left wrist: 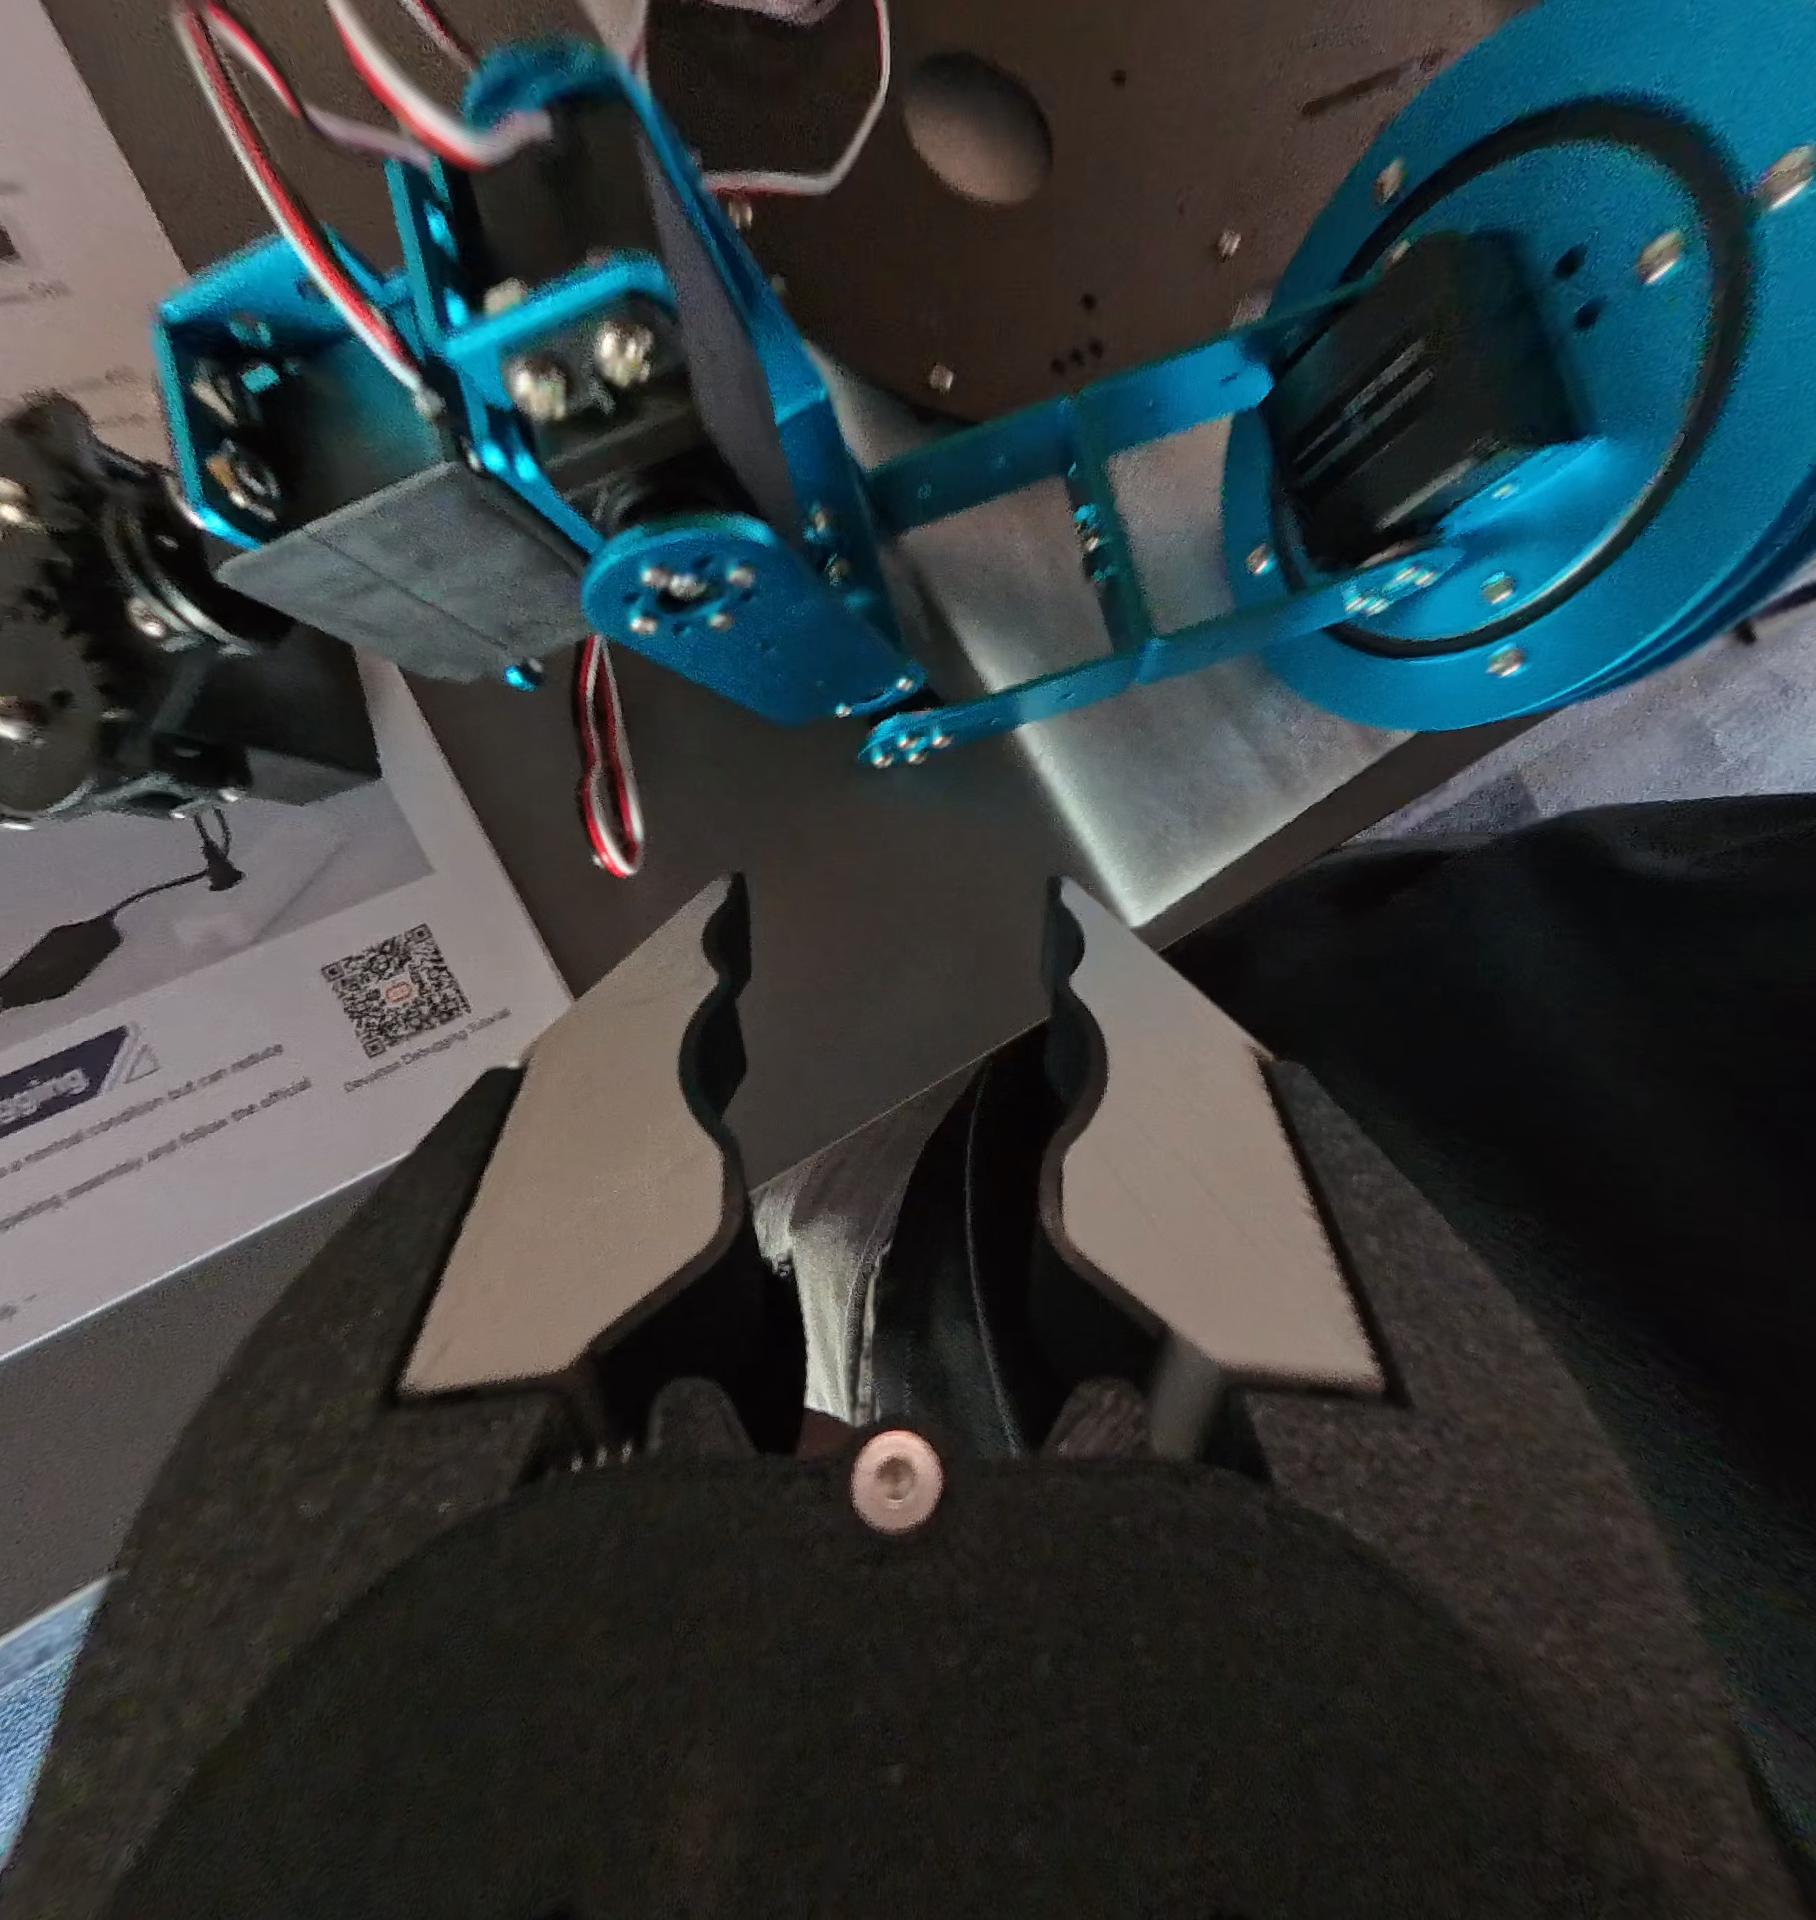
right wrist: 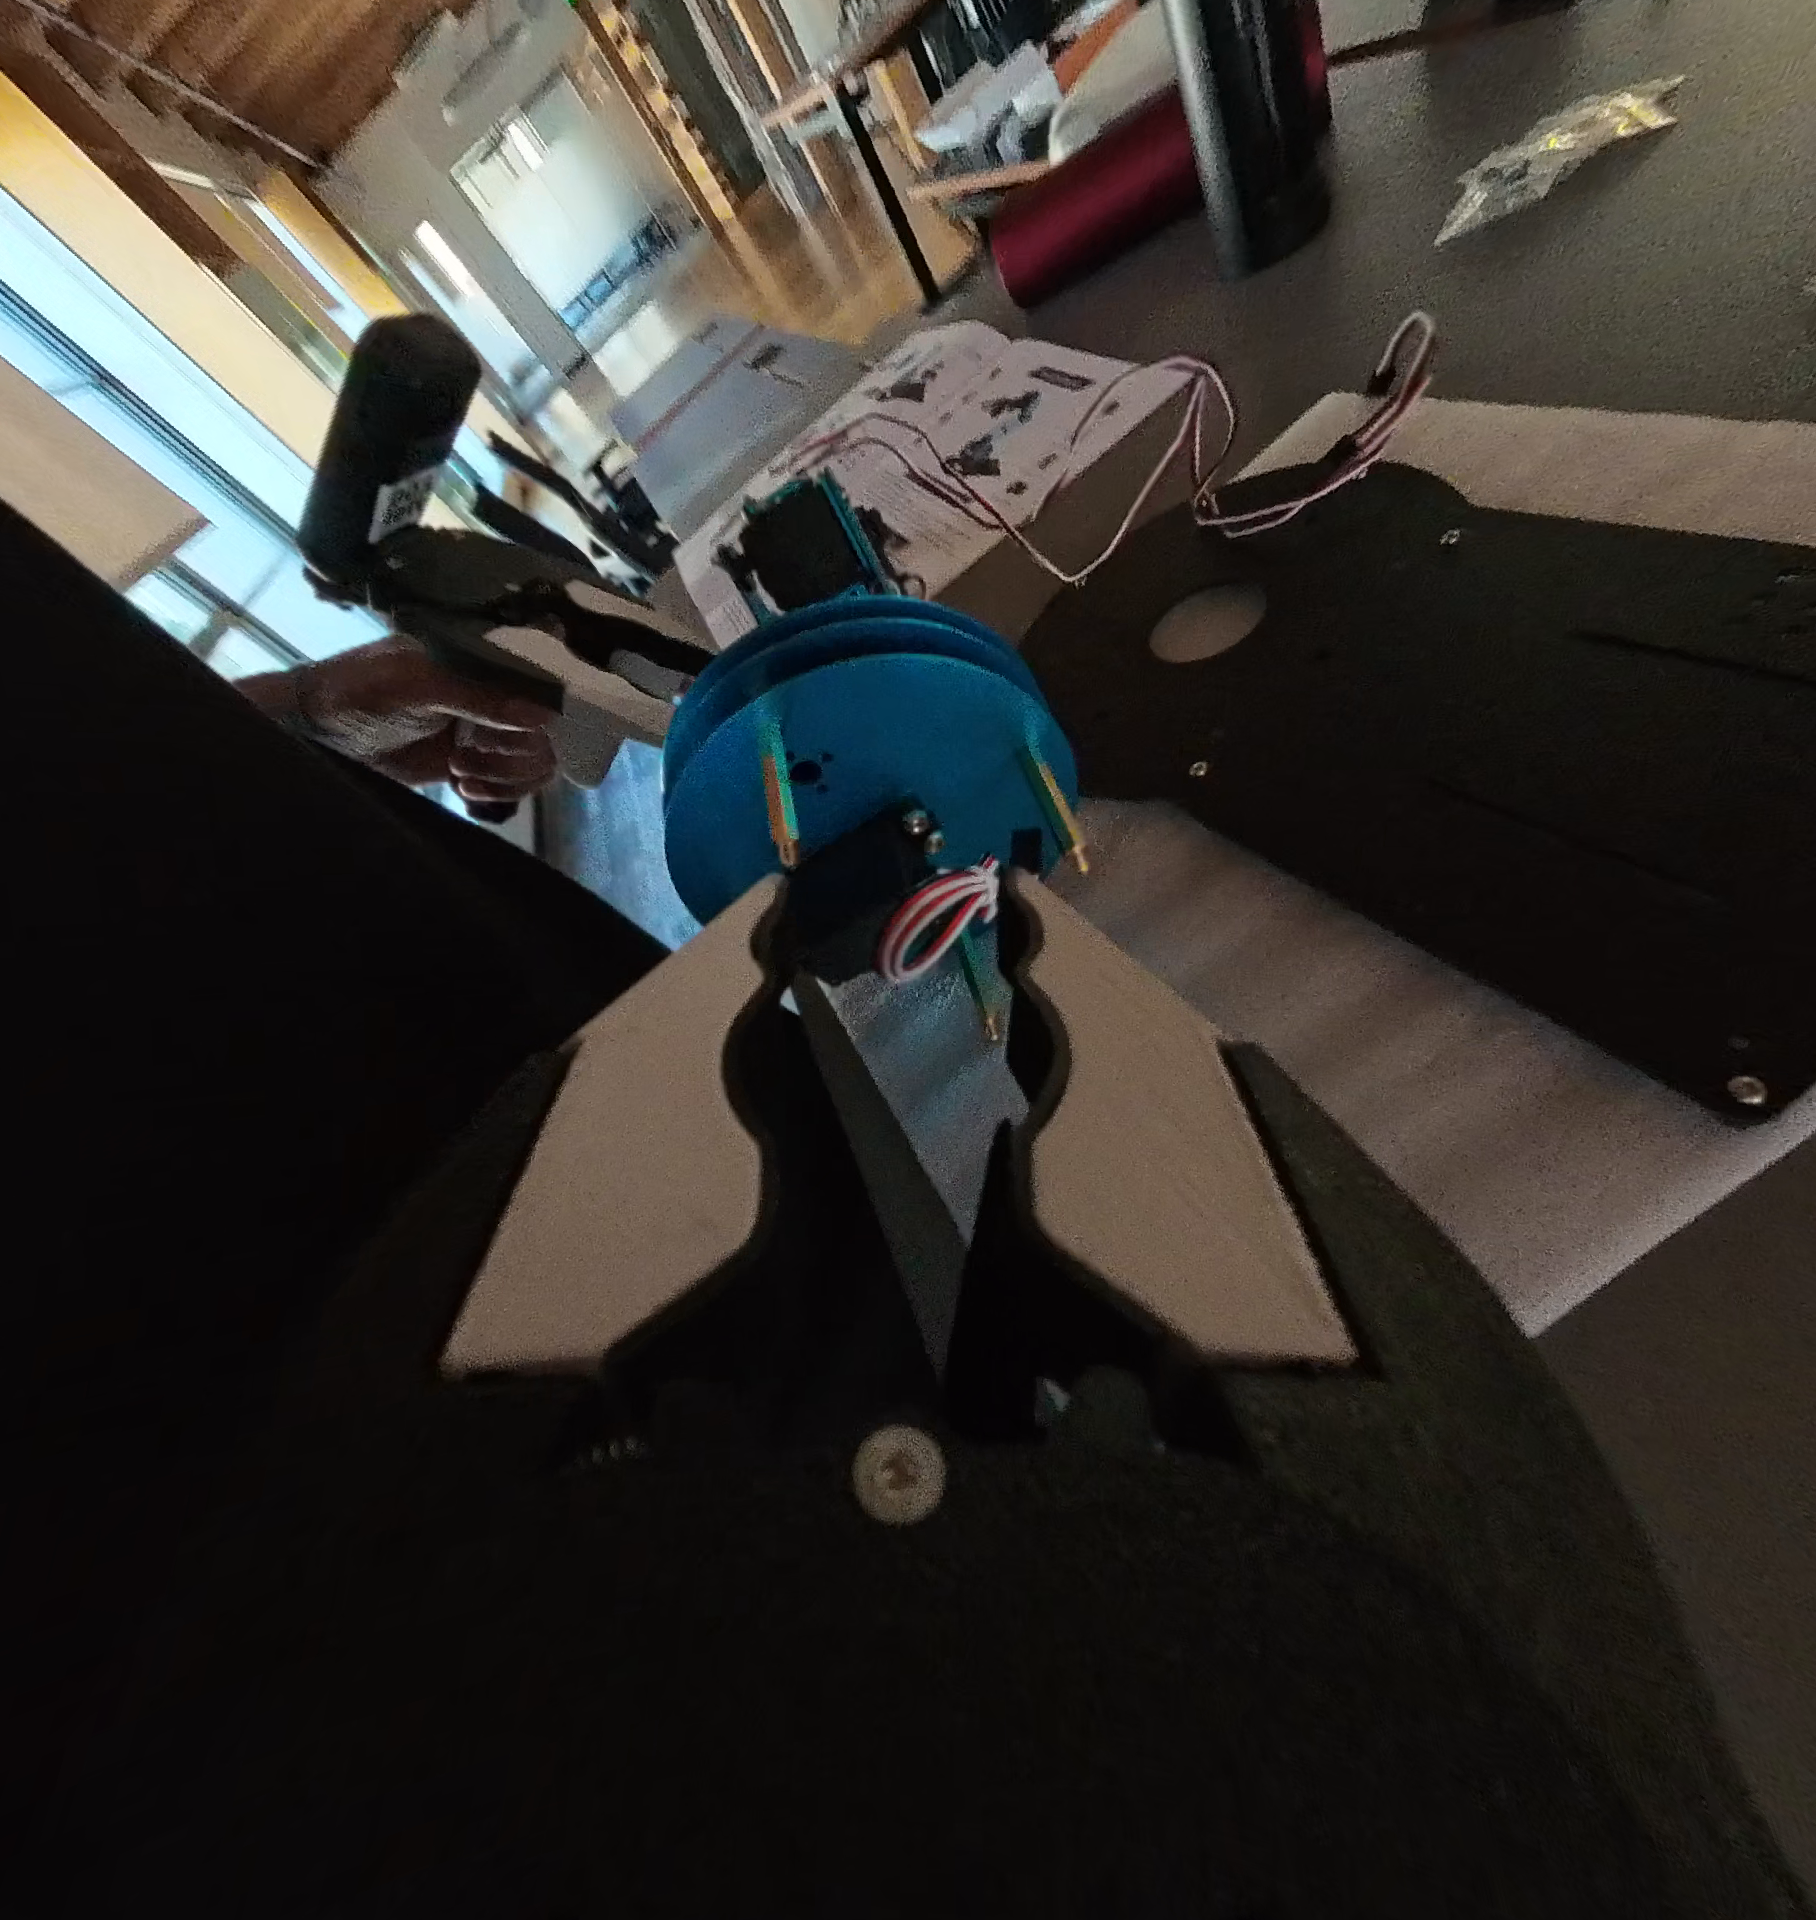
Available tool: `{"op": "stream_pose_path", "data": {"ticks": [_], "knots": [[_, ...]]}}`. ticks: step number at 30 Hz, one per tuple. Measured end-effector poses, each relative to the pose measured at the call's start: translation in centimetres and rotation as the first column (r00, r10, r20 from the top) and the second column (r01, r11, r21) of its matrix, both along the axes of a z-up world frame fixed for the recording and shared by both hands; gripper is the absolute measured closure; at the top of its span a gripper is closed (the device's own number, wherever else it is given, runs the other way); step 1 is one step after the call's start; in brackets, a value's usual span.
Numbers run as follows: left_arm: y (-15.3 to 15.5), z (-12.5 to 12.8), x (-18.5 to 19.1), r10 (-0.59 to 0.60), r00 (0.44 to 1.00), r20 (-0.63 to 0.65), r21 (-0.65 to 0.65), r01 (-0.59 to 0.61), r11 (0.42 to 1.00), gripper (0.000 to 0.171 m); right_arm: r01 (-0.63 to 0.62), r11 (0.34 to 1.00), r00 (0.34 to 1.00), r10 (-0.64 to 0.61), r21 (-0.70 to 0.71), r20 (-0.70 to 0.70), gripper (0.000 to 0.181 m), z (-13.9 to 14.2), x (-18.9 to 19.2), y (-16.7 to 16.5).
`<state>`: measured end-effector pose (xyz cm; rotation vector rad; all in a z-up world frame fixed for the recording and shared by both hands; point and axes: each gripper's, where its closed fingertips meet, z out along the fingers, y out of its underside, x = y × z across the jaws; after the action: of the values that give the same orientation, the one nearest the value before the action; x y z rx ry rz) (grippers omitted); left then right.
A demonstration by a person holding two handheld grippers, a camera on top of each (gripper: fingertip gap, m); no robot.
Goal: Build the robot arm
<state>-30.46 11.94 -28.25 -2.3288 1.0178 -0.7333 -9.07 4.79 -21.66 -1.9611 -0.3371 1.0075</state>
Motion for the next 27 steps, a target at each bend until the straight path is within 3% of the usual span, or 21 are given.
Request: {"op": "stream_pose_path", "data": {"ticks": [5, 8, 11, 13, 14, 17, 19, 22, 27], "knots": [[-0.8, 6.4, 4.6, -0.081, 0.985, 0.153, 0.049, 0.075, 0.996, 0.117, -0.133, 0.99, 0.987, 0.128, -0.048, -0.096, 0.143, -1.3, 0.1, 0.2], [-1.2, 11.3, 10.1, -0.26, 0.931, 0.256, 0.121, 0.236, 0.964, 0.123, -0.173, 0.985, 0.984, 0.172, -0.009, -0.043, 0.149, -1.0, -0.4, 0.1], [-1.3, 13.8, 15.4, -0.5, 0.833, 0.237, 0.195, 0.463, 0.865, 0.133, -0.164, 0.986, 0.981, 0.164, 0.012, -0.1, 0.149, -0.7, 0.4, 1.1], [-1.2, 13.1, 18.3, -0.635, 0.757, 0.154, 0.2, 0.606, 0.77, 0.143, -0.136, 0.991, 0.988, 0.136, 0.002, -0.078, 0.149, -1.4, 1.8, 1.8], [-1.7, 12.1, 19.3, -0.715, 0.692, 0.1, 0.167, 0.697, 0.697, 0.143, -0.133, 0.991, 0.99, 0.134, 0.01, -0.053, 0.149, -1.6, 2.4, 1.8], [-3.2, 8.0, 20.9, -0.894, 0.445, -0.059, 0.048, 0.895, 0.443, 0.143, -0.157, 0.987, 0.981, 0.154, 0.017, 0.119, 0.15, -3.5, 2.6, 1.4], [-4.4, 6.5, 21.6, -0.95, 0.305, -0.07, -0.018, 0.952, 0.307, 0.145, -0.194, 0.981, 0.967, 0.188, 0.023, 0.171, 0.15, -4.5, 1.5, 1.1], [-5.3, 5.3, 22.0, -0.983, 0.173, -0.058, -0.096, 0.979, 0.178, 0.147, -0.17, 0.981, 0.975, 0.155, 0.091, 0.156, 0.151, -4.0, 0.9, 1.5], [-5.5, 4.6, 21.7, -0.995, 0.031, -0.09, -0.157, 0.987, 0.045, 0.149, -0.175, 0.985, 0.968, 0.174, -0.014, 0.183, 0.149, -4.9, -0.1, -0.2]]}}
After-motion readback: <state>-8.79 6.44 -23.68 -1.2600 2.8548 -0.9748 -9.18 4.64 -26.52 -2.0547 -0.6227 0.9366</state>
